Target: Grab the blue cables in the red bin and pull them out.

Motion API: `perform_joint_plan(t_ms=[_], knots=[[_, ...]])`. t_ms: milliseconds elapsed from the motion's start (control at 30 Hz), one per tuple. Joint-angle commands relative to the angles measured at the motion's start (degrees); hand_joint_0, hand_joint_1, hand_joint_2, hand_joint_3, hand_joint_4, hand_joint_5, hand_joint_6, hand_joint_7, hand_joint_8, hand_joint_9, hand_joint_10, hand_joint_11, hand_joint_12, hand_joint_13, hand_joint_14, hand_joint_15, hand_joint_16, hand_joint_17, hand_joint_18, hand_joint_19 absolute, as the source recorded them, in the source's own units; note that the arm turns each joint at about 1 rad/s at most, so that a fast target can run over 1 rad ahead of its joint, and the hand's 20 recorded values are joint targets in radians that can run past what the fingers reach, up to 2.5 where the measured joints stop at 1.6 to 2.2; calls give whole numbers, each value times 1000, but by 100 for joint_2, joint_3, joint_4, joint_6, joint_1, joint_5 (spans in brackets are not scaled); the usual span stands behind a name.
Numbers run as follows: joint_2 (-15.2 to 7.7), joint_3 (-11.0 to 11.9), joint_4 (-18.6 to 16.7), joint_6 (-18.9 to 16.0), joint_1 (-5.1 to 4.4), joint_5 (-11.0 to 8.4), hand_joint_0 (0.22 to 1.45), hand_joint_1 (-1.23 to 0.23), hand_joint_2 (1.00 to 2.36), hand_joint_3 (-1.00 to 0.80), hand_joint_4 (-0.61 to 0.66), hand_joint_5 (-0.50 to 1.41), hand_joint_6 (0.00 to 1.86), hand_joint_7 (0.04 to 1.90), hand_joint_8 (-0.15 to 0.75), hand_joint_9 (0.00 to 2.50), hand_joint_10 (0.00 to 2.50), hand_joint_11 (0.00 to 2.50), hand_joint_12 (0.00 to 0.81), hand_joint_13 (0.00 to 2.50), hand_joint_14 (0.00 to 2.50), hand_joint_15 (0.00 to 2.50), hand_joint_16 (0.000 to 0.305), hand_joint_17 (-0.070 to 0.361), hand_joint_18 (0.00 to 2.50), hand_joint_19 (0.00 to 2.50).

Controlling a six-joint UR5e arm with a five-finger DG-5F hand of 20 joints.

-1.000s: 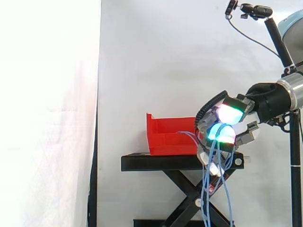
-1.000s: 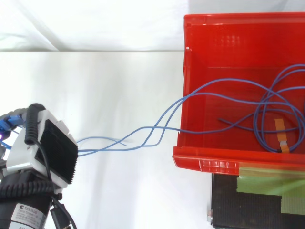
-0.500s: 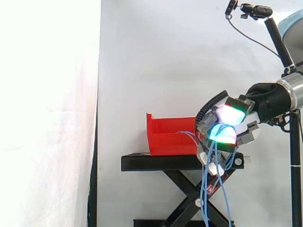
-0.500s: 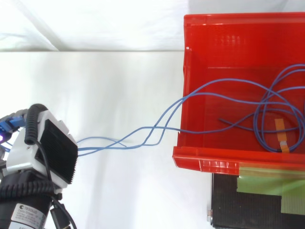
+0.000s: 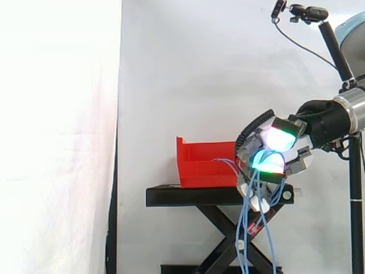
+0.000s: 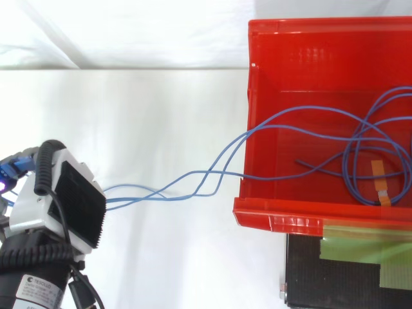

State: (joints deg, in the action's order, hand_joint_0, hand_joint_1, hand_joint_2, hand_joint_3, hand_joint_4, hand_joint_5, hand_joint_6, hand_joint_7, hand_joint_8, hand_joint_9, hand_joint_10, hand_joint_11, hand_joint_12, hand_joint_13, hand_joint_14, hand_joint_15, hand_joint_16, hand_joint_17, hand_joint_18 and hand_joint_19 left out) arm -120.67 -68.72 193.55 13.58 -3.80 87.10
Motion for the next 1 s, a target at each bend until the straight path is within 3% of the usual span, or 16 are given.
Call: perform_joint_plan(t_ms=[0, 967], knots=[[0, -1, -1, 0, -7, 0, 760, -1096, 1000, -1000, 182, 597, 1112, 330, 238, 735, 25, 577, 332, 770, 21, 495, 49, 111, 639, 590], [0, -1, -1, 0, 2, 9, 755, -1118, 1000, -1000, 222, 531, 1137, 302, 242, 691, 23, 578, 339, 764, 21, 503, 51, 116, 642, 589]])
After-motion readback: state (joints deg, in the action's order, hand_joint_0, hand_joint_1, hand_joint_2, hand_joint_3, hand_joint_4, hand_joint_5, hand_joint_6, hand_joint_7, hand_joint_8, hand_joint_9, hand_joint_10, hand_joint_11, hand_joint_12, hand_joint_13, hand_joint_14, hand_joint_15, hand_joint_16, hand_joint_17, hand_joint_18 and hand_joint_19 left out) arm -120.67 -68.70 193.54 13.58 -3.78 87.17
